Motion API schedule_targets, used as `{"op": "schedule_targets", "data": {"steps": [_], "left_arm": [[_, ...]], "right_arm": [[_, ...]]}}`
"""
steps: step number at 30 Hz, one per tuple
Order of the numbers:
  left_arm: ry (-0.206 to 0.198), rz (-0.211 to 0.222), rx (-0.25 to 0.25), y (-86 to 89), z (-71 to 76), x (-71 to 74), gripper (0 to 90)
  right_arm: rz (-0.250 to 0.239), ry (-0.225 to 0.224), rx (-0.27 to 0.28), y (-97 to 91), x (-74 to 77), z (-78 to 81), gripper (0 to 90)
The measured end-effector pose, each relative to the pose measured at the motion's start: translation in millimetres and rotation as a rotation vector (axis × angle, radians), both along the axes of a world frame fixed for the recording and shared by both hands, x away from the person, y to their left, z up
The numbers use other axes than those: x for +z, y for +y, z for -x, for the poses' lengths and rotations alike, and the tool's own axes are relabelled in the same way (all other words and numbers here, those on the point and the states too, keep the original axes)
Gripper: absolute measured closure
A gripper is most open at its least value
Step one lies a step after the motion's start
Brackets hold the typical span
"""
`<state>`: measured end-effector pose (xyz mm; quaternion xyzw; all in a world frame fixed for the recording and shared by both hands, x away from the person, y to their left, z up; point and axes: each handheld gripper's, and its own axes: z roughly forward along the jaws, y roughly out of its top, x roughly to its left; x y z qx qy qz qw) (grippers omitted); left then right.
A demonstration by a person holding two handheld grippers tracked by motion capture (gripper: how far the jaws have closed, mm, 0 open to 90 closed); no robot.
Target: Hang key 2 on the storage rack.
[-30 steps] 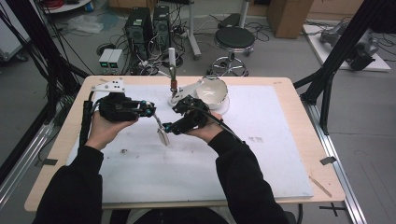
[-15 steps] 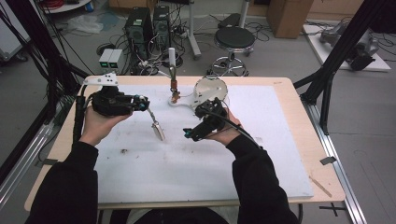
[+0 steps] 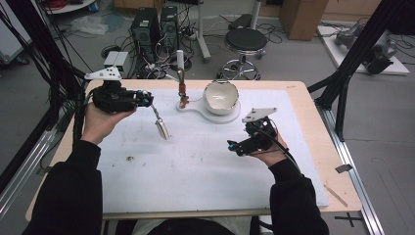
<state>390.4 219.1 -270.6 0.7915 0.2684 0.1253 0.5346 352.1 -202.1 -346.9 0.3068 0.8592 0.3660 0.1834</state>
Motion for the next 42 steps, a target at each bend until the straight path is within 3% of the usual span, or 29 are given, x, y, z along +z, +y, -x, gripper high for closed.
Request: {"op": "schedule_targets", "data": {"steps": [6,11,12,13,14,20,24,28,31,33,38,42], "left_arm": [[-0.015,-0.017,0.053,4.2,-9.6,5.6,74.0],[-0.023,-0.035,0.086,7.0,-18.3,7.1,73.9],[-0.027,-0.037,0.101,5.2,-23.8,7.1,74.0],[-0.027,-0.037,0.101,5.2,-23.8,7.1,73.9],[-0.038,-0.041,0.103,1.7,-29.3,9.1,73.9],[-0.083,-0.05,0.114,-8.4,-46.3,21.4,73.7],[-0.078,-0.059,0.129,-12.2,-61.3,26.4,73.8],[-0.077,-0.059,0.148,-11.8,-71.6,28.6,73.9],[-0.084,-0.07,0.176,-10.4,-80.8,29.9,73.9],[-0.093,-0.059,0.23,-8.3,-88.3,28.6,74.0],[-0.081,-0.06,0.286,-1.3,-99.7,24.4,74.1],[-0.099,-0.029,0.326,2.9,-109.3,27.9,74.2]], "right_arm": [[-0.03,0.008,-0.05,-26.1,-13.2,7.0,2.3],[-0.032,-0.005,-0.076,-35.8,-21.6,10.3,2.3],[-0.09,-0.015,-0.091,-41.9,-27.5,11.6,2.3],[-0.09,-0.015,-0.091,-41.9,-27.5,11.6,2.3],[-0.122,-0.014,-0.109,-48.9,-34.5,12.2,2.3],[-0.11,-0.005,-0.137,-67.9,-50.4,20.6,2.3],[-0.11,-0.026,-0.161,-78.7,-55.4,29.1,2.3],[-0.114,-0.019,-0.18,-87.8,-60.6,32.9,2.3],[-0.116,-0.009,-0.193,-91.9,-64.6,31.8,2.3],[-0.132,-0.008,-0.203,-91.6,-65.0,31.2,2.3],[-0.132,-0.017,-0.181,-84.9,-63.2,32.0,2.3],[-0.127,-0.03,-0.169,-82.6,-62.9,32.0,2.3]]}}
